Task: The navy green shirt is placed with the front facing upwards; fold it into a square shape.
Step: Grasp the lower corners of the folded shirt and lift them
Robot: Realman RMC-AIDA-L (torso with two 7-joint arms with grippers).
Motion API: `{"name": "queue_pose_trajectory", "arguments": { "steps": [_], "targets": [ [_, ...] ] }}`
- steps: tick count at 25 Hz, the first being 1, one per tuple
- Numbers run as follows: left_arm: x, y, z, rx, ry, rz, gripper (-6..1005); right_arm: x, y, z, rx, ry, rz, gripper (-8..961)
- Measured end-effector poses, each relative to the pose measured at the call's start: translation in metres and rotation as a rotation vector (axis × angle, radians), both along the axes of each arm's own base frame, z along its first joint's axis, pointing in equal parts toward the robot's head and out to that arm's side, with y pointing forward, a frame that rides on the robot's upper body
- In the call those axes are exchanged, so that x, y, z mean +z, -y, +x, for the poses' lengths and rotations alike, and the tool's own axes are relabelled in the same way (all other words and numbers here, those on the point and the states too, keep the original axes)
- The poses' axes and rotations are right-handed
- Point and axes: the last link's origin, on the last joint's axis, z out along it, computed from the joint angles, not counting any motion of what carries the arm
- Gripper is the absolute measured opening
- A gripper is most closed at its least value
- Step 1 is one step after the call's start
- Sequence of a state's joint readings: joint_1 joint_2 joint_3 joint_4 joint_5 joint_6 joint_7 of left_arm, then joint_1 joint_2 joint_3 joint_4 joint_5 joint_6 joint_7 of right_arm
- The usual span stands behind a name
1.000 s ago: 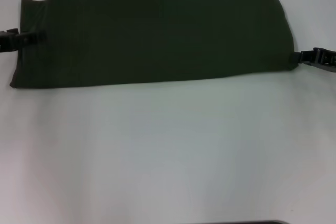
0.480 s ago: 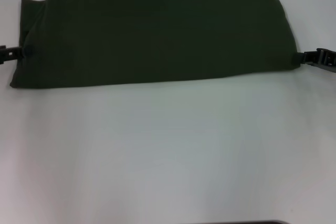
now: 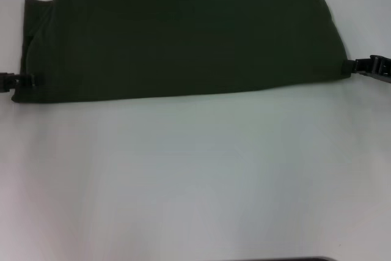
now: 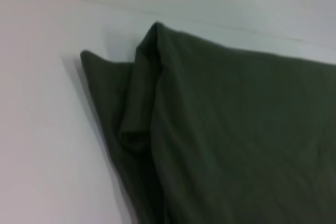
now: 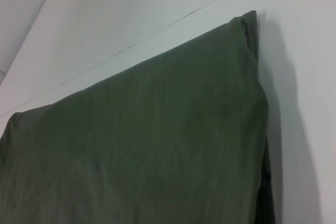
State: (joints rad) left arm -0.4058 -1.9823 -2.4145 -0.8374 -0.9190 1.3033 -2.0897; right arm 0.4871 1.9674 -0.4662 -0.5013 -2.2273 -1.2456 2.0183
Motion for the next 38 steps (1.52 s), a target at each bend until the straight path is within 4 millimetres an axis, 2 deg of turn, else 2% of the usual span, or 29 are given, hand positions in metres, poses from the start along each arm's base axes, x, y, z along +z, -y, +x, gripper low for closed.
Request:
{"name": "queue_pose_trajectory", "arguments": {
  "steps": [8, 23, 32, 38],
  "targets": [
    [-0.008, -0.003, 0.002, -0.004, -0.037, -0.036, 901, 0.001, 0.001, 0.001, 0.0, 0.0, -0.001, 9],
    [-0.002, -0.001, -0.004, 0.026, -0.069, -0.05, 901, 0.004, 0.0, 0.002, 0.0, 0.004, 0.001, 10],
    [-0.005, -0.004, 0.002, 0.009, -0.063, -0.07, 900, 0.005, 0.0, 0.002, -0.002, 0.003, 0.005, 10],
    [-0.007, -0.007, 0.014, -0.024, -0.038, -0.105, 900, 0.004, 0.0, 0.002, -0.002, 0.002, 0.005, 10]
  ]
}}
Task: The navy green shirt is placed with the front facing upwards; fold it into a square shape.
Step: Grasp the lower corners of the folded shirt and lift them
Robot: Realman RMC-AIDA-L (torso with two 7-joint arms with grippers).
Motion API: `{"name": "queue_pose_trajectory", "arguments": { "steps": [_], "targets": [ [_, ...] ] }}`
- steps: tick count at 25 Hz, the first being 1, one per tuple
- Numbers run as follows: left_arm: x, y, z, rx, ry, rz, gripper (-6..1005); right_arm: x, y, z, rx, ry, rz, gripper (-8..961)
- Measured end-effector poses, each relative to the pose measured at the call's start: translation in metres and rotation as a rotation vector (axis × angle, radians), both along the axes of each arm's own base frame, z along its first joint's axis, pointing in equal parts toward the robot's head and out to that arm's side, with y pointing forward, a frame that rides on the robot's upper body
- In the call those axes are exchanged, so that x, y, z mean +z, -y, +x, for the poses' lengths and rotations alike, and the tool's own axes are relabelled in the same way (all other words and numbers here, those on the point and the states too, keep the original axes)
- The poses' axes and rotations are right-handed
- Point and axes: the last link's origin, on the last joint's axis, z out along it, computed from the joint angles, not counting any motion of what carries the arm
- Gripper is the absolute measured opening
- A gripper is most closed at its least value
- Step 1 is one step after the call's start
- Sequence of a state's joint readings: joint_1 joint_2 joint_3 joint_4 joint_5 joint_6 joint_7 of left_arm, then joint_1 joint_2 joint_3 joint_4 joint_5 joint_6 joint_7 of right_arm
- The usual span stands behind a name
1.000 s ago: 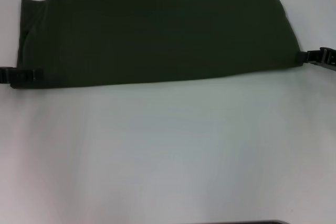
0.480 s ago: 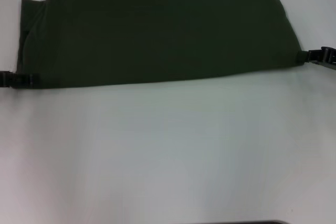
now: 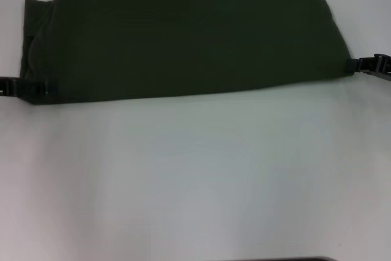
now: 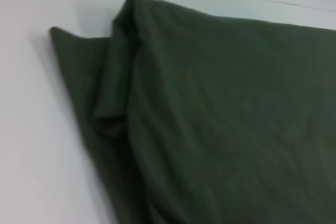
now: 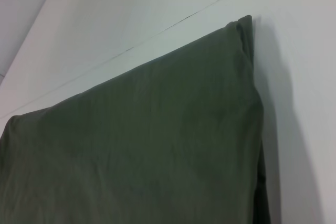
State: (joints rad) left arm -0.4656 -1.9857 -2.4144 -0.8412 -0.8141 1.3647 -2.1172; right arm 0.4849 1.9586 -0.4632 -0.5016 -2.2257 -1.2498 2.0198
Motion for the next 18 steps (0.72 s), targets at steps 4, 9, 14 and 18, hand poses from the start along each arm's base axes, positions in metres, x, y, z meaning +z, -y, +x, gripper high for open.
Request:
{"name": "queue_pose_trajectory", "arguments": {
  "steps": [4, 9, 14, 18],
  "targets": [
    [-0.001, -0.001, 0.007, -0.02, 0.017, -0.018, 900, 0.0, -0.001, 0.0, -0.002, 0.003, 0.003, 10],
    [-0.001, -0.002, 0.011, -0.032, 0.02, -0.023, 900, 0.0, 0.0, 0.001, -0.004, 0.003, 0.003, 10],
    [0.002, -0.003, 0.007, -0.029, -0.001, -0.008, 900, -0.001, 0.0, 0.001, -0.005, 0.001, 0.001, 10],
    [0.003, -0.003, 0.0, -0.01, -0.027, 0.006, 900, -0.001, 0.0, 0.001, -0.006, 0.0, 0.0, 9]
  ]
}}
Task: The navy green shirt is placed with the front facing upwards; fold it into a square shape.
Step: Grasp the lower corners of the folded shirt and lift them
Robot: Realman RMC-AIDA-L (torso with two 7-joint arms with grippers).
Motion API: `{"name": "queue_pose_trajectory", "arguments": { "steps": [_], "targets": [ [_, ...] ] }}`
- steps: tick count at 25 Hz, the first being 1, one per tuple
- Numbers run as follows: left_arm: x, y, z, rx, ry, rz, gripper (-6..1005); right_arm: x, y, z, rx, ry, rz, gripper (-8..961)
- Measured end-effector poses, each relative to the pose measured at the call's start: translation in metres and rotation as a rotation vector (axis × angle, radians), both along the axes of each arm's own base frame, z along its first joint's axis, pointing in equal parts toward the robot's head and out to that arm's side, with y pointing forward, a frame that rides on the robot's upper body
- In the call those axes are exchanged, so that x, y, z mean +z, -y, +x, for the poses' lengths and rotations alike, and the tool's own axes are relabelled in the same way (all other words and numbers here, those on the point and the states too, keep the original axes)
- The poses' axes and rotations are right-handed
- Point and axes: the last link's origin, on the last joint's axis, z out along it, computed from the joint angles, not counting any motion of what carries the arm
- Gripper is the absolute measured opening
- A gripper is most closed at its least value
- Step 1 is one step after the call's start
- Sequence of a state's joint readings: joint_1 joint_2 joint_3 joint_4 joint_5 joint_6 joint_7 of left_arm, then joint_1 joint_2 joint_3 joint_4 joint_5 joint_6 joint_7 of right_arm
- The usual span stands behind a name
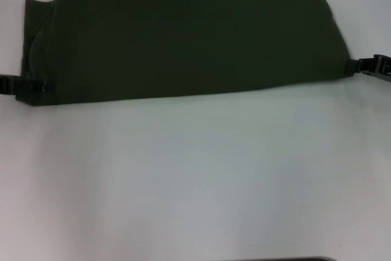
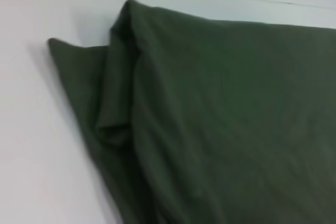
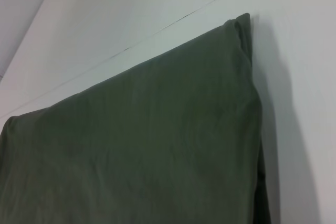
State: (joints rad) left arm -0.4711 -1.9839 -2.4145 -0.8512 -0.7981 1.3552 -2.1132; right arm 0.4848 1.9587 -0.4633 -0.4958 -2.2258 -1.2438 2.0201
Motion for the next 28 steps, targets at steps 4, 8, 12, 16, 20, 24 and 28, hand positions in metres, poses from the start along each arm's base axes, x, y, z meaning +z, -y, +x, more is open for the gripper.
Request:
{"name": "queue_pose_trajectory", "arguments": {
  "steps": [4, 8, 12, 16, 20, 24, 28],
  "targets": [
    [0.0018, 0.002, -0.0042, 0.012, -0.008, 0.004, 900, -0.0001, 0.0001, -0.0001, 0.0, -0.001, -0.001, 9],
    [0.0039, 0.0035, -0.0081, 0.023, -0.024, 0.0, 900, 0.0, 0.0001, -0.0001, 0.001, -0.001, -0.001, 9],
    [0.0031, 0.0043, -0.0091, 0.028, -0.023, -0.003, 900, 0.0, 0.0001, -0.0001, 0.001, -0.001, -0.001, 9],
    [0.0, 0.004, -0.0077, 0.025, -0.02, -0.013, 900, 0.0003, 0.0003, -0.0003, 0.002, -0.001, -0.001, 10],
    [-0.0031, 0.0033, -0.0056, 0.017, -0.023, -0.022, 901, 0.0003, 0.0006, -0.0001, 0.002, -0.001, -0.002, 10],
    [-0.0049, 0.0024, -0.003, 0.01, -0.022, -0.033, 901, 0.0006, 0.0005, -0.0001, 0.002, -0.001, -0.001, 10],
    [-0.0044, 0.0018, -0.0018, 0.006, -0.023, -0.034, 886, 0.0008, 0.0004, -0.0001, 0.002, 0.0, 0.0, 10]
  ]
}}
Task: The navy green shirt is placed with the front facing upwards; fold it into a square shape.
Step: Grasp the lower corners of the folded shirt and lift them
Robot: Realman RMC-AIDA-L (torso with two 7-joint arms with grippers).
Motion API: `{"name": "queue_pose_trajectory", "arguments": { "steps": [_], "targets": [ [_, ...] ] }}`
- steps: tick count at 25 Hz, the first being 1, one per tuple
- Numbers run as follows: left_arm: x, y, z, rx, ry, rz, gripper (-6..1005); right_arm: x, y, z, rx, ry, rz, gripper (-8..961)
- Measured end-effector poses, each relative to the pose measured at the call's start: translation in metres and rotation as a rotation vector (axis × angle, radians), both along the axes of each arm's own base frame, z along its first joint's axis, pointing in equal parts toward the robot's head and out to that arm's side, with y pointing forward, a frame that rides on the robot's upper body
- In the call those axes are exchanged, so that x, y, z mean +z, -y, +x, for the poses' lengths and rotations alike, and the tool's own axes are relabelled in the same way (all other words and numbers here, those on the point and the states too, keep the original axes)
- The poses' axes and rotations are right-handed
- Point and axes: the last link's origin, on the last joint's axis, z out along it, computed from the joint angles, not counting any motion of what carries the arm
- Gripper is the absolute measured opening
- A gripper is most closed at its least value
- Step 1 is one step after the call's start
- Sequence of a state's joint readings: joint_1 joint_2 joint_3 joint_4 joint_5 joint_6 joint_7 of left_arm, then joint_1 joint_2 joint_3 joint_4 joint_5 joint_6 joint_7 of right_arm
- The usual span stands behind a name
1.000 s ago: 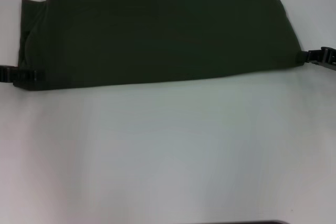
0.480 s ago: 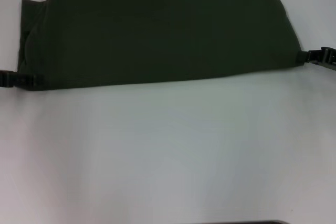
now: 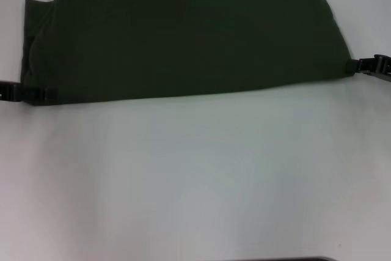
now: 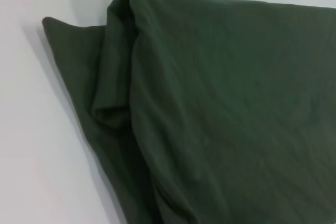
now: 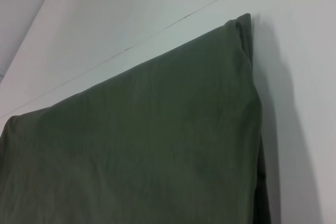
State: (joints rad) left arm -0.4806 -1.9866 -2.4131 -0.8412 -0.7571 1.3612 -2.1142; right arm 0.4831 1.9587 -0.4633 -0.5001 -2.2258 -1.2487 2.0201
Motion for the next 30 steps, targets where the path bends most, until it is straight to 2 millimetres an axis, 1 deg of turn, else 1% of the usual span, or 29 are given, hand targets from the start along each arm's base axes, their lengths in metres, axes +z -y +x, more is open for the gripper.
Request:
{"name": "queue_pose_trajectory", "arguments": {
  "steps": [10, 14, 20, 26, 28, 30],
  "targets": [
    [0.002, -0.0024, -0.0013, 0.006, -0.012, 0.017, 849, 0.0, 0.0, 0.0, 0.0, 0.0, 0.0, 9],
    [0.0019, -0.0025, -0.0053, 0.023, -0.036, 0.018, 760, 0.0001, -0.0007, -0.0003, 0.001, 0.001, 0.001, 9],
    [0.0009, -0.0025, -0.005, 0.022, -0.041, 0.015, 627, 0.0005, -0.0005, -0.0002, 0.0, -0.001, 0.003, 10],
    [0.002, -0.0034, -0.0057, 0.025, -0.041, 0.028, 379, 0.0011, 0.0002, 0.0007, -0.003, -0.003, 0.007, 10],
    [0.0022, -0.0036, -0.0056, 0.025, -0.041, 0.029, 146, 0.0012, 0.0006, 0.001, -0.005, -0.003, 0.007, 10],
    [0.0021, -0.0035, -0.0054, 0.025, -0.041, 0.028, 99, 0.0012, 0.0009, 0.0013, -0.005, -0.002, 0.007, 9]
  ]
}}
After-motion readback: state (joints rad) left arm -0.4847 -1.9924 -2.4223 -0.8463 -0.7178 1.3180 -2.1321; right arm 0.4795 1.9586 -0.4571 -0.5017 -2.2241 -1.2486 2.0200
